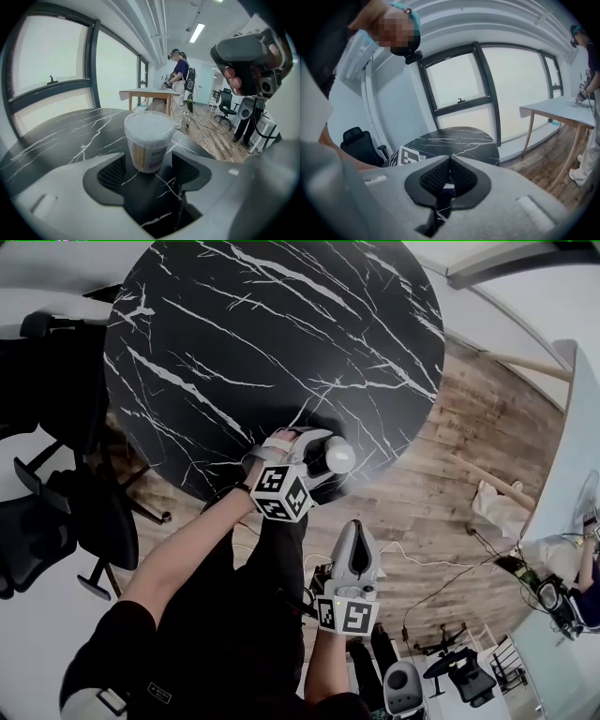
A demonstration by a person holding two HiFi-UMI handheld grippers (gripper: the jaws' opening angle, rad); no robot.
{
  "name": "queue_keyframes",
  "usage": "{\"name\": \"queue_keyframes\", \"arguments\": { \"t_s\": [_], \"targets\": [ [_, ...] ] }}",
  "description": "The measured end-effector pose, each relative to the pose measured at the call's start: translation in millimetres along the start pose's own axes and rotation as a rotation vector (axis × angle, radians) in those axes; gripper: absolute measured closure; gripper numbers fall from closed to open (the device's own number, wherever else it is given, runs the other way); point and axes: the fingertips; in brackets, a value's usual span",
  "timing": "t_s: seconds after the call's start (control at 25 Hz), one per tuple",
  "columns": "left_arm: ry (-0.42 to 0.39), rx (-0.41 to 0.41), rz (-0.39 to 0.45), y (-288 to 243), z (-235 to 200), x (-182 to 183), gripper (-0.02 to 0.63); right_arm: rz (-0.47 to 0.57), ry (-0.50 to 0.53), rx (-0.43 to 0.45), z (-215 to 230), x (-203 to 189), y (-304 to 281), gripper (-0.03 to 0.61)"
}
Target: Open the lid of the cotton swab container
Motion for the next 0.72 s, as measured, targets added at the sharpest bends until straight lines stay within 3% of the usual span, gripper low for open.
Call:
{"name": "queue_keyframes", "arguments": {
  "t_s": [0.4,0.72],
  "targets": [
    [-0.051,-0.014,-0.01,-2.9,-2.7,4.0,0.334,-0.005,0.003,0.003,-1.3,-0.7,0.2,0.58],
    [-0.062,0.024,-0.003,-4.4,-6.2,3.9,0.358,-0.008,-0.002,0.003,1.9,-6.0,2.0,0.58]
  ]
}}
Point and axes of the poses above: the fingertips, and each gripper's own axes: y backward along the fingers, z to its right, x out of its top, and after that the axes turned 14 degrees about -z, right-handed
